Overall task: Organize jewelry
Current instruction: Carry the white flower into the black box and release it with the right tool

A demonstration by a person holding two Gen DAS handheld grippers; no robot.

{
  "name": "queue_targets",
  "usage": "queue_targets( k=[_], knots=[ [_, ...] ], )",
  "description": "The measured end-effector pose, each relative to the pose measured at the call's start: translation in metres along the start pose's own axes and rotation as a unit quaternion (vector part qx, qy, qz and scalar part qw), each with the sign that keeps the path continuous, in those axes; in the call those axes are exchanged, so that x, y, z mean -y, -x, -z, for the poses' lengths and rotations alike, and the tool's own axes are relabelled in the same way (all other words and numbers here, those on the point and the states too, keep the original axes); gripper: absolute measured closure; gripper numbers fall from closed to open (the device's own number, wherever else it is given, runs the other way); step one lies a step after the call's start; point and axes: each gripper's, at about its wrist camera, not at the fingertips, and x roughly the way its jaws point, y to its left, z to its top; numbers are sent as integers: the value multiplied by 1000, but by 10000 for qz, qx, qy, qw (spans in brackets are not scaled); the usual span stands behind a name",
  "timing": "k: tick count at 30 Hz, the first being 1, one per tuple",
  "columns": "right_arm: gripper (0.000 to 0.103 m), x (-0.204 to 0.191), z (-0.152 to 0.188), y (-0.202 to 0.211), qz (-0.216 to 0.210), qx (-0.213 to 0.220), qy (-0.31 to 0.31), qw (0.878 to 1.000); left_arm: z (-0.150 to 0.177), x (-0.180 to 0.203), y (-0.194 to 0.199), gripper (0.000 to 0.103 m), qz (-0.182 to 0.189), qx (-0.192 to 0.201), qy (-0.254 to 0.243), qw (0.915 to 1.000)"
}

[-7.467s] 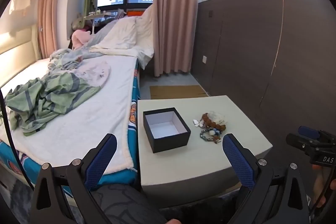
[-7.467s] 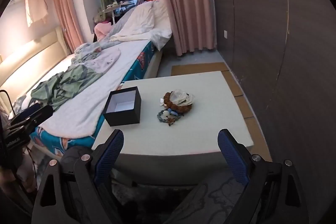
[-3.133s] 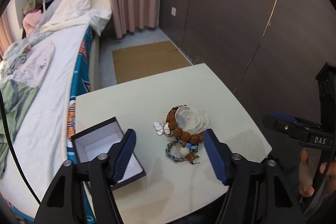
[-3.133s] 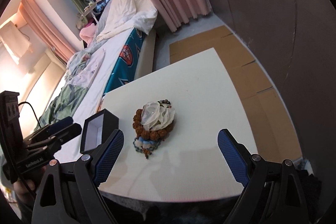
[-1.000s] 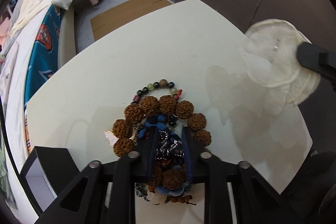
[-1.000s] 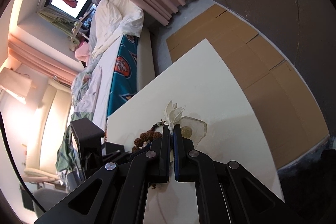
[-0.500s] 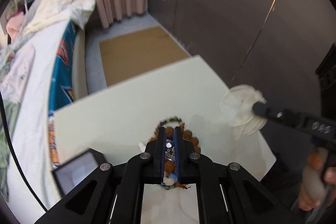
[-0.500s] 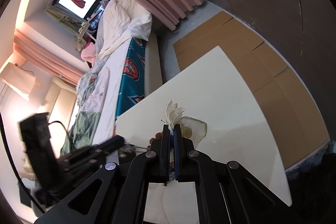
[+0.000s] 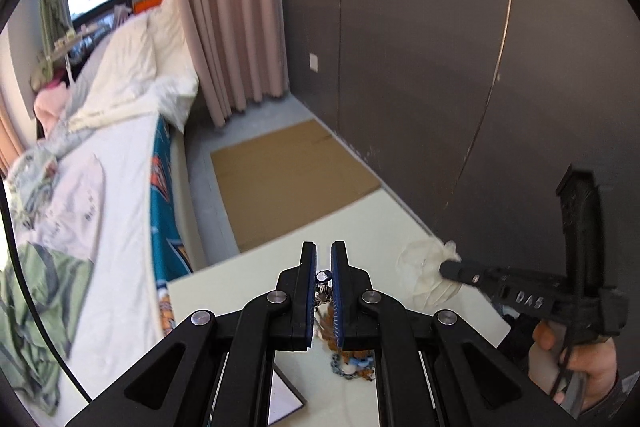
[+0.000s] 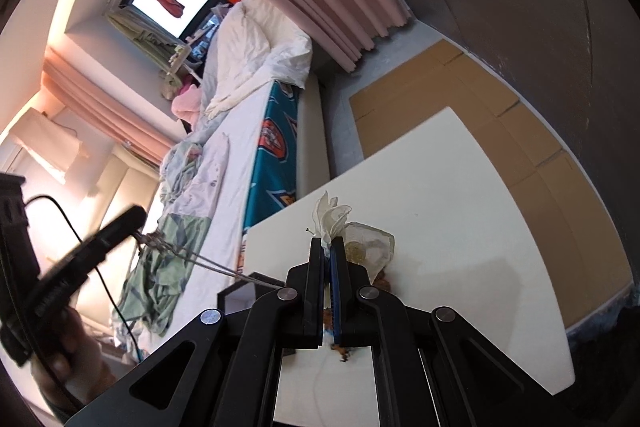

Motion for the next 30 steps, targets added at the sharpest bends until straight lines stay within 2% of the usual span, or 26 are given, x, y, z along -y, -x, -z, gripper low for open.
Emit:
queue_targets(
  k=[11, 23, 30],
  knots=[
    [99, -19, 3, 0, -136, 104, 157, 9997, -33, -14, 58, 96, -279, 666, -185, 9972],
    [99, -37, 6, -1, -287, 221, 261, 9990, -58, -35, 105, 97, -671, 1203, -251, 9901],
    [99, -48, 8, -4, -403, 224, 384, 9982, -62, -43, 125, 97, -863, 1417, -288, 9857]
  ],
)
